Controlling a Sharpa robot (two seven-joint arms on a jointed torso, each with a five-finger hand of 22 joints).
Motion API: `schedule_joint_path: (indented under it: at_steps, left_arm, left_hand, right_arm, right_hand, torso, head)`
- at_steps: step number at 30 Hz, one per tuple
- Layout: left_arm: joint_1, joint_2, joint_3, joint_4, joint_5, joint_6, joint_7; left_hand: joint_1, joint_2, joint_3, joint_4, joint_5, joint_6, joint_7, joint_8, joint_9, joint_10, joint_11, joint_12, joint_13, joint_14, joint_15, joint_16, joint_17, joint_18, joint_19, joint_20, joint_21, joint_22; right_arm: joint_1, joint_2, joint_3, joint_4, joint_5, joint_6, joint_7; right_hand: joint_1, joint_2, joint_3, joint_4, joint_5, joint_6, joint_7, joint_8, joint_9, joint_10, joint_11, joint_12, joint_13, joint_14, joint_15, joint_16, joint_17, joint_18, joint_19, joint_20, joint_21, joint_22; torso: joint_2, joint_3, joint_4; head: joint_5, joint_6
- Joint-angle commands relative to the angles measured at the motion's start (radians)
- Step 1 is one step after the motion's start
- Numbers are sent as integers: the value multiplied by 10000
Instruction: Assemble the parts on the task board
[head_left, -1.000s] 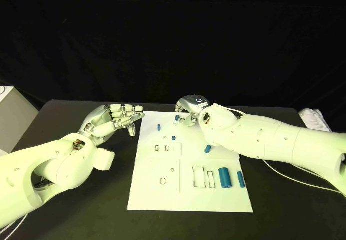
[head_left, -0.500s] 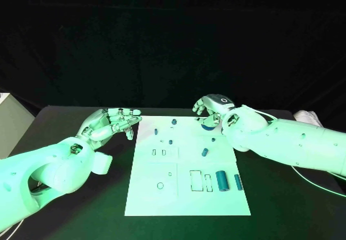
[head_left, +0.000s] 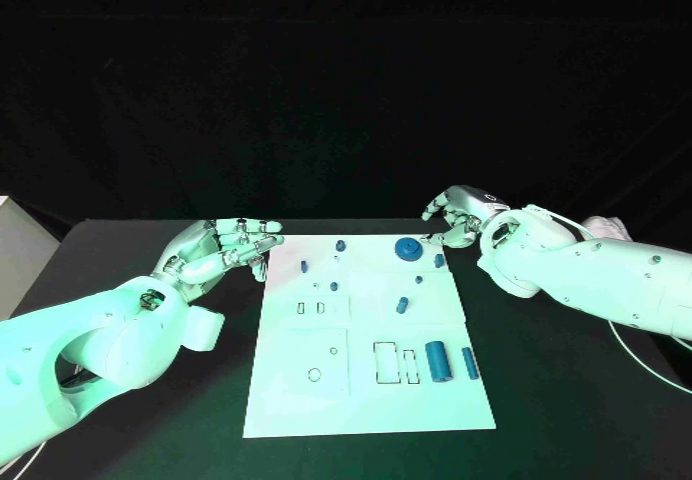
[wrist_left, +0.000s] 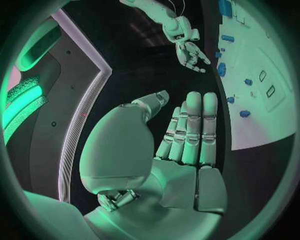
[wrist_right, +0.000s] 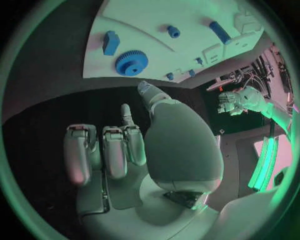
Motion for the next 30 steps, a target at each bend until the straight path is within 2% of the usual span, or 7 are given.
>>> schedule_joint_path:
  at_steps: [1, 9, 11, 21, 30]
  left_arm:
    - [18, 40, 6, -5, 27, 255, 34]
    - [17, 74, 6, -54, 28, 287, 23]
    - [17, 81, 6, -62, 28, 290, 20]
    - [17, 93, 6, -80, 28, 298, 2]
    - [17, 87, 6, -79, 28, 294, -11]
  left_hand:
    - [12, 80, 75, -1, 36, 2, 61, 35, 10, -96, 6, 44, 13, -67, 25, 49, -3, 113, -55, -3, -18, -14]
    - [12, 80, 75, -1, 36, 2, 61, 35, 10, -96, 6, 44, 13, -67, 25, 49, -3, 113, -55, -3, -18, -14]
    - [12, 80, 75, -1, 36, 2, 61, 35, 10, -96, 6, 44, 13, -67, 25, 49, -3, 113, -55, -3, -18, -14]
    - [12, 79, 77, -2, 36, -1, 59, 35, 10, -106, 5, 41, 12, -78, 26, 51, -6, 112, -57, -2, -10, -4]
    - [12, 79, 77, -2, 36, -1, 59, 35, 10, -106, 5, 41, 12, -78, 26, 51, -6, 112, -57, -2, -10, -4]
  right_arm:
    - [-3, 128, 7, -200, 418, 1010, -298]
    - [-98, 603, 6, -675, 511, 1455, -379]
    - [-124, 720, 5, -786, 526, 1501, -387]
    - [-196, 996, 3, -973, 560, 1629, -378]
    - [-220, 1106, -1, -1125, 563, 1655, -392]
  right_hand:
    - [23, 104, -189, 86, -67, 6, 89, 67, 25, 948, 58, 385, 2466, 883, 70, 102, 1714, -138, 741, 89, 209, 2026]
    - [127, 184, -481, 268, -78, -54, 129, 86, 57, 1070, 105, 567, 2633, 928, 126, 193, 1981, -196, 852, 143, 408, 2263]
    - [149, 211, -508, 297, -63, -64, 134, 87, 61, 1070, 110, 567, 2633, 932, 131, 201, 2006, -203, 866, 150, 431, 2291]
    - [175, 266, -606, 399, -49, -52, 142, 112, 80, 1070, 122, 567, 2633, 944, 148, 224, 2076, -226, 912, 168, 508, 2381]
    - [244, 355, -605, 459, 29, -8, 138, 145, 98, 1070, 121, 567, 2633, 949, 151, 234, 2105, -238, 934, 176, 545, 2425]
  torso:
    - [4, 18, 30]
    - [22, 25, 72]
    - [30, 16, 89]
    - [17, 16, 53]
    - [22, 27, 47]
  head:
    - [3, -48]
    - [-14, -116]
    - [-28, -120]
    - [1, -194]
    - [5, -187]
